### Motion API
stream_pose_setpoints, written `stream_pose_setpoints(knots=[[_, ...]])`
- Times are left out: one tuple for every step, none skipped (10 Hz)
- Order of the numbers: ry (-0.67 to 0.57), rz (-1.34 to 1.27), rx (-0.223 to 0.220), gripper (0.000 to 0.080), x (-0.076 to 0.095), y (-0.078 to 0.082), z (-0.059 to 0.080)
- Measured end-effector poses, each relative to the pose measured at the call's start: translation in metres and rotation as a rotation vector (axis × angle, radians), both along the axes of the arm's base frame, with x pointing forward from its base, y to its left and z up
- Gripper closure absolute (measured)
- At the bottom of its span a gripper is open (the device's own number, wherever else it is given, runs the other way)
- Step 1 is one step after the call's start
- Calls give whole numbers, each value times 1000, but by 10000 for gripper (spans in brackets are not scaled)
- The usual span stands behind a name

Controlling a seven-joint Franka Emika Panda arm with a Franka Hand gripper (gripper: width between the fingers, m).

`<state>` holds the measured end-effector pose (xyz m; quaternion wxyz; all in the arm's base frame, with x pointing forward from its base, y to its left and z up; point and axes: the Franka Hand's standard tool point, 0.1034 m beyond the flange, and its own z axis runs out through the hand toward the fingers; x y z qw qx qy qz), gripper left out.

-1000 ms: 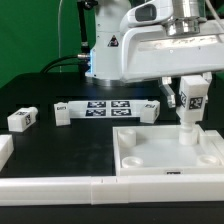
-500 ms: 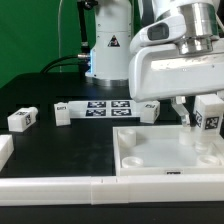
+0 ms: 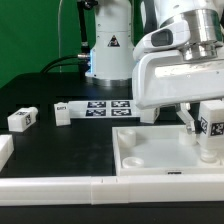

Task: Assemble one leg

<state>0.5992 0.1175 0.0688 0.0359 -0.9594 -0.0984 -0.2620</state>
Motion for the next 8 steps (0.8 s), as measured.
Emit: stream_pose_setpoints(knots=[[-6, -2, -1, 509, -2, -1, -6], [-7, -3, -1, 509, -3, -1, -10], [-10, -5, -2, 509, -5, -2, -15], [-21, -6, -1, 509, -5, -1, -16], [-20, -6, -1, 509, -5, -1, -17], [-23, -6, -2, 509, -5, -1, -17], [-25, -4, -2, 509, -5, -1, -17], [-8, -3, -3, 428, -6, -1, -20]])
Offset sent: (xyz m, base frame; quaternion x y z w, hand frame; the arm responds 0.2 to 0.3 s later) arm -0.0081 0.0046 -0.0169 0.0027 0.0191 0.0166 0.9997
